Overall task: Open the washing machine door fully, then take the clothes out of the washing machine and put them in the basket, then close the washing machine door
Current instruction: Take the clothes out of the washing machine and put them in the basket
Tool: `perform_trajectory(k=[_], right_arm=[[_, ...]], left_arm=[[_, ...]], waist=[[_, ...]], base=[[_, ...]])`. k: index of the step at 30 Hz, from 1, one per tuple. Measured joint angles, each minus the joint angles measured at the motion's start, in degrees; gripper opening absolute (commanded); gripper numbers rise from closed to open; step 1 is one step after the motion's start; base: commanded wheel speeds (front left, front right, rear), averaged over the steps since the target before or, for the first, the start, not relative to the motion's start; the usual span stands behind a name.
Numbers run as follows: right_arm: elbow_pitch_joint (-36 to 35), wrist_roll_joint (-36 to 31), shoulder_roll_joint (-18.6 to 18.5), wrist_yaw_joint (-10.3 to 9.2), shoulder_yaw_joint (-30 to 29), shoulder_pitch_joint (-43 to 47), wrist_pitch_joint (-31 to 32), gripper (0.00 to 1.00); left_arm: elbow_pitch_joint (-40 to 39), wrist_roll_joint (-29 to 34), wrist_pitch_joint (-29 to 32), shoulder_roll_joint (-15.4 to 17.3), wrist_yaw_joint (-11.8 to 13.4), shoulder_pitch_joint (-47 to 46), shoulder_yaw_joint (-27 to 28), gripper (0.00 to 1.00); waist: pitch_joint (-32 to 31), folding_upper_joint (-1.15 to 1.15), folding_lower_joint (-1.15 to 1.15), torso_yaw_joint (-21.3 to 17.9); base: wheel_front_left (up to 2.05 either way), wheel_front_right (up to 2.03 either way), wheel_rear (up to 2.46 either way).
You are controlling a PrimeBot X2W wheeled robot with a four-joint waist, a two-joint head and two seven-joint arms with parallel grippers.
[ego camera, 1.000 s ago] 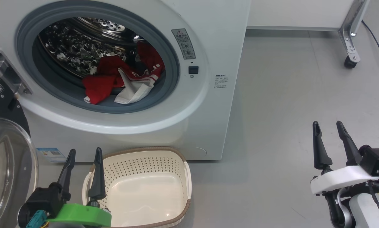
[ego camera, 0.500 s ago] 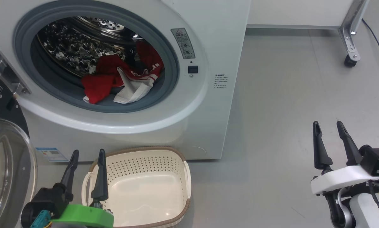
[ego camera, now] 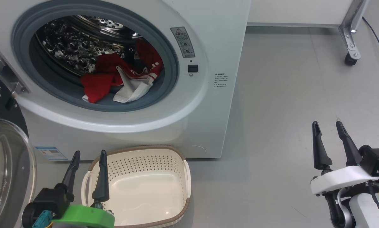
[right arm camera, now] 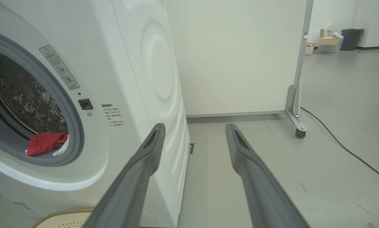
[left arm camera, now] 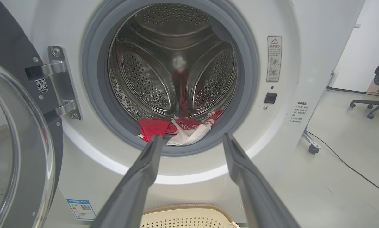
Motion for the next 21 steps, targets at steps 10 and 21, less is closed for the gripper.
perform_trajectory(k=[10,21], right_arm=[[-0.78,-0.25,0.10,0.09,0.14,-0.12,0.00,1.00],[-2.82,-0.08,-0.33,0.65,-0.23,-0.80,0.00,1.00]], left_arm=[[-0.60,0.26,0.05,0.16,0.54,-0.03,0.08,1.00],[-1.53,0.88,2.99,0.27,2.88,-2.50,1.47,1.00]], waist=[[1.92,0.00,0.00,-0.50],[7.45,0.00,0.00,-2.59]], base=[[0.00,0.00,0.00],[0.00,0.00,0.00]])
